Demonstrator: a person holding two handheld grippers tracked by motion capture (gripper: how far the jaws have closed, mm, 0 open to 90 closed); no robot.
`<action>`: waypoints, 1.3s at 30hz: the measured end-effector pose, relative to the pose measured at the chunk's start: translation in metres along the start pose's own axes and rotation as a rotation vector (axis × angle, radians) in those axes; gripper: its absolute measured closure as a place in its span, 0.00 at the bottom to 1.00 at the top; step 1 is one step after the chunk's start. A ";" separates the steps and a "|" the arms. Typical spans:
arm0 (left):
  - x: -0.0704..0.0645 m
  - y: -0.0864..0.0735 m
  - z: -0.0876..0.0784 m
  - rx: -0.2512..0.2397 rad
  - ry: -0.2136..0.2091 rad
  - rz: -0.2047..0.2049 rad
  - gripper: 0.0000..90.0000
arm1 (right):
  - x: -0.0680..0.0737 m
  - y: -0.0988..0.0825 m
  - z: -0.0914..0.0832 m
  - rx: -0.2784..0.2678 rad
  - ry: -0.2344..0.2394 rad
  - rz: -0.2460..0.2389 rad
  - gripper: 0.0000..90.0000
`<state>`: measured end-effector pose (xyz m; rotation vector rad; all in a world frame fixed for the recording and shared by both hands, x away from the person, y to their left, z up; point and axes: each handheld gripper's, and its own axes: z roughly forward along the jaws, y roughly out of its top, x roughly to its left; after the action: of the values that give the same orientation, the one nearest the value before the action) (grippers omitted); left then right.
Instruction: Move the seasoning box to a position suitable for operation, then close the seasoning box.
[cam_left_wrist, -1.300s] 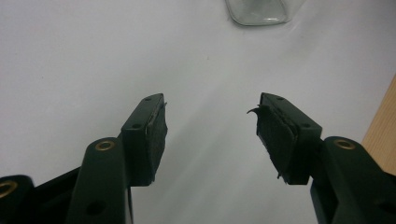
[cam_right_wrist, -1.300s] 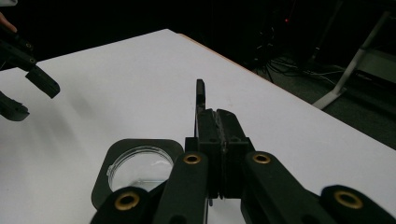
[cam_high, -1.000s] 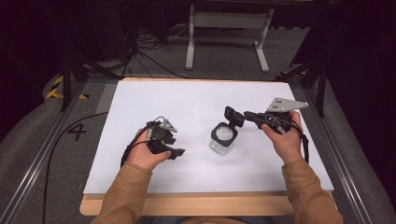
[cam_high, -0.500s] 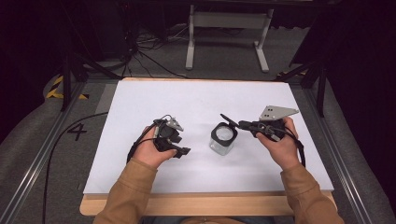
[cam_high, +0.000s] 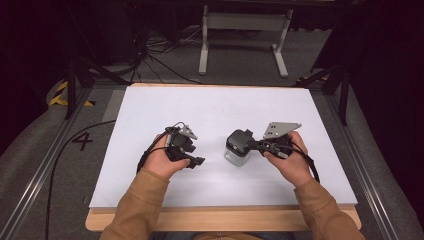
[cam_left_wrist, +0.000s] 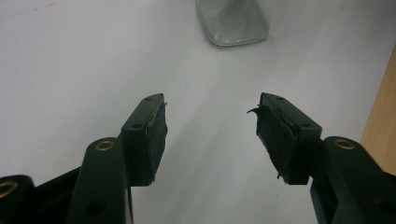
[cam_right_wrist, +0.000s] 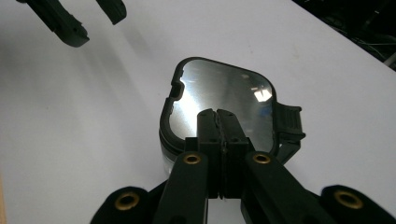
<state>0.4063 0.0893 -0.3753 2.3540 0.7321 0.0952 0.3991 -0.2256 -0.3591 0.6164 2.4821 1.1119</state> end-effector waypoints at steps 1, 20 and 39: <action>0.000 0.000 0.000 0.000 -0.001 -0.002 0.48 | 0.001 0.000 0.002 0.006 0.005 0.002 1.00; 0.007 0.003 -0.015 -0.119 0.018 -0.045 0.59 | -0.020 -0.012 -0.042 -0.085 -0.097 0.081 1.00; 0.028 0.017 0.001 -0.183 0.006 -0.129 0.95 | -0.036 -0.059 -0.085 -0.053 -0.188 0.235 1.00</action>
<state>0.4390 0.0927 -0.3691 2.1285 0.8397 0.1081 0.3739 -0.3319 -0.3458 0.9698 2.2562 1.1393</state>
